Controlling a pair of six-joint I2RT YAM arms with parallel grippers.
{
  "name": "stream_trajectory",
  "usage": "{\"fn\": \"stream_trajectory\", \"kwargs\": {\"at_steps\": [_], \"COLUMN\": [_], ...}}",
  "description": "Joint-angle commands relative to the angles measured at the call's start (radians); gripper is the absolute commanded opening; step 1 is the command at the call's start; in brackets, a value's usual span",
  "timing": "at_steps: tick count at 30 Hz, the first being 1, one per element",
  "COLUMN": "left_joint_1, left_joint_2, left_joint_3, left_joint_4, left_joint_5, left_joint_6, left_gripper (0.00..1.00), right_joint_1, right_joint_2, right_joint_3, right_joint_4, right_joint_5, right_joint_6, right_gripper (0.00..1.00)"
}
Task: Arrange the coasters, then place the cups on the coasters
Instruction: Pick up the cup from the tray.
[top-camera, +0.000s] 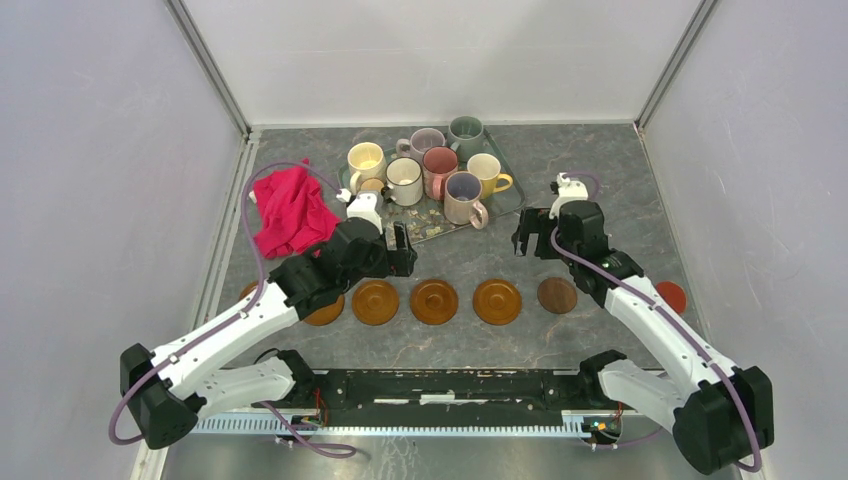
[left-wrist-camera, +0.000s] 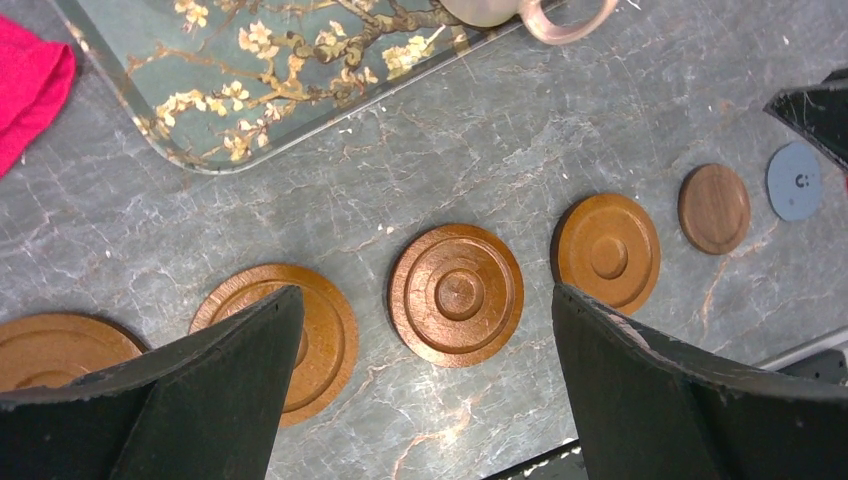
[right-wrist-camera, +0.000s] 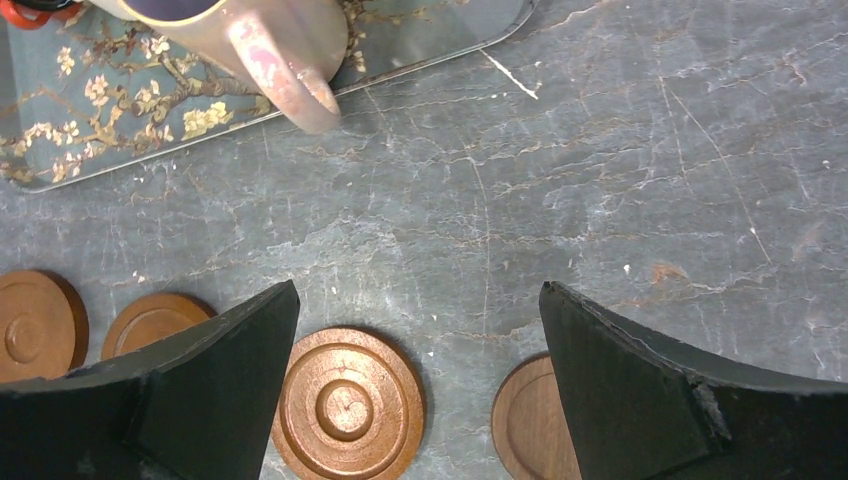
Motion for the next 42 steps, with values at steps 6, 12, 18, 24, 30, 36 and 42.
{"fn": "stream_trajectory", "kwargs": {"at_steps": [6,12,18,24,30,36,42], "left_joint_1": [0.0,0.0,0.002,0.014,0.024,0.025,0.025], "left_joint_2": [0.013,0.081,0.093,0.019,-0.094,-0.166,-0.18], "left_joint_3": [-0.031,0.011,0.019,0.004,0.011,0.005,-0.001], "left_joint_4": [0.016,0.037,0.051,0.018,-0.041,-0.073,-0.086], "left_joint_5": [-0.066,-0.069,-0.125,-0.166,-0.195,-0.205,-0.207], "left_joint_6": [-0.143,-0.159,-0.157,-0.141,-0.109,-0.104,-0.11], "left_gripper": [1.0,1.0,1.0,1.0,1.0,1.0,1.0], "right_joint_1": [0.062,0.105,0.135,0.172,0.214,0.27,0.311], "right_joint_2": [0.024,0.107,0.208,0.384,0.535,0.646,0.677], "right_joint_3": [0.007,0.065,0.085,0.23,0.359,0.46,0.523], "right_joint_4": [0.065,0.105,0.227,0.245,0.231,0.2,0.147], "right_joint_5": [-0.041,-0.04,-0.103,-0.061,-0.025,0.039,0.098], "right_joint_6": [-0.027,-0.061,-0.119,-0.189,-0.229,-0.227,-0.206], "right_gripper": [0.98,0.98,0.98,0.98,0.98,0.98,0.98]}}
